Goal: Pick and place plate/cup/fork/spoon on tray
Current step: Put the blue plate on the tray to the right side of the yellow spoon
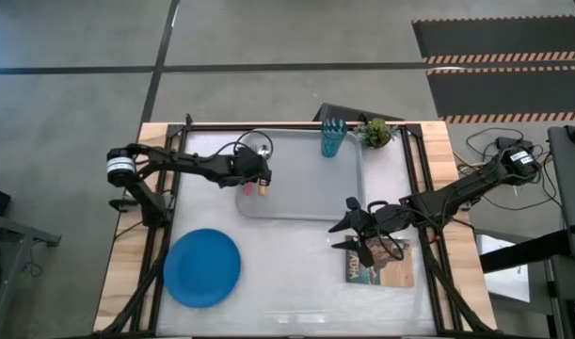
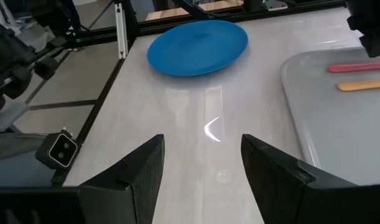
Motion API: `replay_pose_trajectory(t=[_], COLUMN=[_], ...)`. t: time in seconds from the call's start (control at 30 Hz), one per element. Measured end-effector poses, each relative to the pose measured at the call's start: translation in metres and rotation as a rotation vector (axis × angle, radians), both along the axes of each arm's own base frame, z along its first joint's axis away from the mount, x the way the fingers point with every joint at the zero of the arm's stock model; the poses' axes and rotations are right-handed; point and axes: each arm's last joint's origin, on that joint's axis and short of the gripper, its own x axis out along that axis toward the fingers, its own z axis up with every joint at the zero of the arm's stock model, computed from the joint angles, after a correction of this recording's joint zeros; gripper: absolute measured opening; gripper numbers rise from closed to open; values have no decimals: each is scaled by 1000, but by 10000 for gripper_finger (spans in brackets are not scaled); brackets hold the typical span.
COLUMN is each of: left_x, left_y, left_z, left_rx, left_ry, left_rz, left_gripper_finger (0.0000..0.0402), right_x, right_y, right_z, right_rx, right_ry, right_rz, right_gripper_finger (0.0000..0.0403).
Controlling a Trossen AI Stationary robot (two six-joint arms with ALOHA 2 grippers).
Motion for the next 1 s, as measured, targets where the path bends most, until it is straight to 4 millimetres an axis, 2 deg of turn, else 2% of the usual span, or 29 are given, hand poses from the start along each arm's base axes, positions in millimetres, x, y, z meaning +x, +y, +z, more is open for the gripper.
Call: replay_pose_trajectory(t=[0.13, 0.33, 0.47, 0.6, 0.8, 0.9, 1.0], left_x=[1, -8, -21, -29, -33, -40, -51], left_y=[-9, -36, -64, -102, -163, -189, -210], left_z=[11, 45, 72, 89, 85, 74, 62], left_rx=[-51, -174, -229, -281, -447, -582, -713], left_ry=[-30, -136, -222, -305, -300, -176, 23], left_rz=[-121, -371, -485, -559, -599, -588, -536], left_gripper_finger=[81, 82, 82, 82, 82, 82, 82], right_x=[0, 0, 0, 0, 0, 1, 1], right_y=[0, 0, 0, 0, 0, 0, 0], right_z=[0, 0, 0, 0, 1, 1, 1], right_rx=[1, 1, 0, -1, 0, 2, 2], right_ry=[0, -1, -6, -6, -10, -13, -13], right_rz=[-1, -1, -7, -8, -9, -9, -9], right_gripper_finger=[201, 201, 201, 201, 201, 201, 201])
